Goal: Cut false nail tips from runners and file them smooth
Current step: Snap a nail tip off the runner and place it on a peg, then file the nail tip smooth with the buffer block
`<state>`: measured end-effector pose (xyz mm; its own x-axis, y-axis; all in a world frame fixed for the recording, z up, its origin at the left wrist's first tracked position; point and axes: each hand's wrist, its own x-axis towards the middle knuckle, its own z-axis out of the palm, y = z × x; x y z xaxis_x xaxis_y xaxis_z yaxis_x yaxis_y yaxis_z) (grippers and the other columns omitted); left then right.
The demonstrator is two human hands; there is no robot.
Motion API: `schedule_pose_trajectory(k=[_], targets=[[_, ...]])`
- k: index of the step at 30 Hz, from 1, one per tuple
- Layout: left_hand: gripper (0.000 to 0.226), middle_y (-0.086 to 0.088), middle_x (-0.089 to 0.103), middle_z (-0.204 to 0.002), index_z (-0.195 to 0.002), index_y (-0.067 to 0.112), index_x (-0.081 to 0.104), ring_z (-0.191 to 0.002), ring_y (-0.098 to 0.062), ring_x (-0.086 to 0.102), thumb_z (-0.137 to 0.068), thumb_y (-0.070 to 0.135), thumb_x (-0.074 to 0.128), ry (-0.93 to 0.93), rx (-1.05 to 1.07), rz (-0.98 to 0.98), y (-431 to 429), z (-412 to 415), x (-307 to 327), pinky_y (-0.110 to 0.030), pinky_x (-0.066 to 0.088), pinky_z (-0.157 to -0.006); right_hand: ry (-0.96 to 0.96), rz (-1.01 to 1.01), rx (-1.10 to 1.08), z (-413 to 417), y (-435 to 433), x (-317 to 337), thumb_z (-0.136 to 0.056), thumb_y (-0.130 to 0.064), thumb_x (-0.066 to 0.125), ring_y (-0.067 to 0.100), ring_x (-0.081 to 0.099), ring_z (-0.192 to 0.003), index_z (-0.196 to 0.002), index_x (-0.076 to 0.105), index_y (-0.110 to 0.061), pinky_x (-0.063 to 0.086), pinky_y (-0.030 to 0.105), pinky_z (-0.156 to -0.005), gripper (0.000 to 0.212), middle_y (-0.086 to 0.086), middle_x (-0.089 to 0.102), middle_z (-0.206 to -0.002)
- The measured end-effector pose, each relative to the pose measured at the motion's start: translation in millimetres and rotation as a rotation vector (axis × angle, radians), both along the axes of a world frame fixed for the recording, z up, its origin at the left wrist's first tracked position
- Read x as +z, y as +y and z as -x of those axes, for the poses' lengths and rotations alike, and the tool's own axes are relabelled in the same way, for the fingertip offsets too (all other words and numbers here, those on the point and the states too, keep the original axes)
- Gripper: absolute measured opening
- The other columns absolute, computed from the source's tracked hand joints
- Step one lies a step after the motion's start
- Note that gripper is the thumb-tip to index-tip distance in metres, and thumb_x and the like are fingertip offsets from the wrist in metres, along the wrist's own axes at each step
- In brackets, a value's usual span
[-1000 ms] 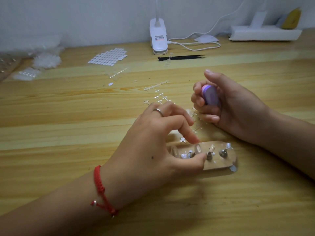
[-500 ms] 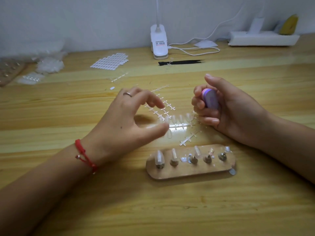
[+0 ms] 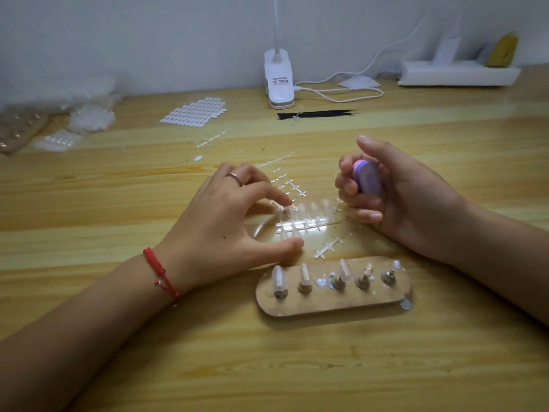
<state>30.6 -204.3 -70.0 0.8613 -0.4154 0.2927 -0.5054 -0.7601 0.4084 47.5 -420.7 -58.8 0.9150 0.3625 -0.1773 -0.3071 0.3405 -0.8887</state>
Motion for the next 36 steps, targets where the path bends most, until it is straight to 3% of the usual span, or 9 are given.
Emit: schedule_pose_trajectory(k=[5,8,11,14,18,22,26,32,36], targets=[[0.052,0.006,0.054,-0.105,-0.107,0.028,0.066,-0.105,-0.015,0.046,-0.066,0.060,0.066,-0.156,-0.002,0.097,6,2,14,-0.024,0.037,-0.094,-0.154,0.130,-0.169,-3,-6,4,-0.084,-0.035,0.060,0.007,0.032,-0.049,-0.091,0.062,-0.015,0.026,0.017,-0.038,0.020,0.000,0.052,-0.071],[0.053,0.002,0.055,-0.105,-0.109,0.024,0.065,-0.104,-0.018,0.046,-0.068,0.057,0.068,-0.245,-0.067,0.076,2,4,23,-0.027,0.038,-0.091,-0.269,0.324,-0.048,0,-9,5,-0.073,-0.043,0.071,0.005,0.038,-0.053,-0.113,0.065,-0.024,0.028,0.017,-0.041,0.044,-0.001,0.065,-0.085],[0.053,0.001,0.055,-0.105,-0.110,0.021,0.066,-0.104,-0.020,0.046,-0.069,0.055,0.071,-0.295,-0.131,0.022,-5,7,26,-0.033,0.040,-0.090,-0.374,0.513,0.145,6,-6,5,-0.064,-0.046,0.081,0.003,0.054,-0.059,-0.109,0.069,-0.040,0.041,0.012,-0.048,0.046,0.002,0.073,-0.090],[0.061,0.002,0.056,-0.109,-0.120,0.022,0.059,-0.106,-0.020,0.047,-0.069,0.053,0.070,-0.324,-0.135,0.008,-8,11,24,-0.030,0.039,-0.093,-0.379,0.495,0.141,8,-6,5,-0.059,-0.038,0.087,0.003,0.065,-0.069,-0.100,0.072,-0.041,0.048,0.010,-0.060,0.044,-0.004,0.074,-0.082],[0.064,0.016,0.057,-0.109,-0.117,0.035,0.053,-0.108,-0.004,0.050,-0.061,0.062,0.070,0.026,0.066,0.318,-15,17,20,-0.013,0.037,-0.087,-0.319,0.372,-0.071,6,-3,5,-0.050,-0.038,0.084,-0.002,0.053,-0.055,-0.094,0.076,-0.034,0.040,0.007,-0.049,0.045,-0.010,0.069,-0.071],[0.026,0.011,0.069,-0.093,-0.079,0.031,0.073,-0.089,-0.004,0.059,-0.063,0.052,0.073,0.318,0.091,0.571,-25,12,17,-0.024,0.040,-0.079,-0.330,0.337,-0.112,9,0,7,-0.053,-0.038,0.082,0.001,0.041,-0.049,-0.091,0.076,-0.033,0.032,0.010,-0.044,0.039,-0.014,0.063,-0.065],[0.023,0.009,0.072,-0.085,-0.083,0.025,0.076,-0.072,0.002,0.059,-0.069,0.043,0.071,0.373,0.110,0.723,-26,8,18,-0.027,0.044,-0.075,-0.318,0.331,-0.118,9,0,6,-0.055,-0.035,0.081,0.003,0.044,-0.054,-0.091,0.075,-0.029,0.033,0.013,-0.047,0.037,-0.010,0.066,-0.070],[0.031,0.006,0.074,-0.091,-0.087,0.023,0.076,-0.086,-0.002,0.065,-0.069,0.048,0.069,0.370,0.145,0.782,-31,-1,15,-0.020,0.047,-0.079,-0.342,0.294,-0.140,10,-1,5,-0.061,-0.023,0.080,0.002,0.068,-0.072,-0.096,0.072,-0.022,0.047,0.008,-0.064,0.036,-0.004,0.074,-0.078],[0.028,0.004,0.071,-0.080,-0.081,0.022,0.076,-0.070,-0.002,0.060,-0.066,0.045,0.072,0.408,0.129,0.832,-31,-3,11,-0.016,0.047,-0.061,-0.358,0.303,-0.201,7,-2,4,-0.060,-0.022,0.079,0.000,0.066,-0.067,-0.095,0.071,-0.021,0.046,0.007,-0.060,0.036,-0.007,0.072,-0.074]])
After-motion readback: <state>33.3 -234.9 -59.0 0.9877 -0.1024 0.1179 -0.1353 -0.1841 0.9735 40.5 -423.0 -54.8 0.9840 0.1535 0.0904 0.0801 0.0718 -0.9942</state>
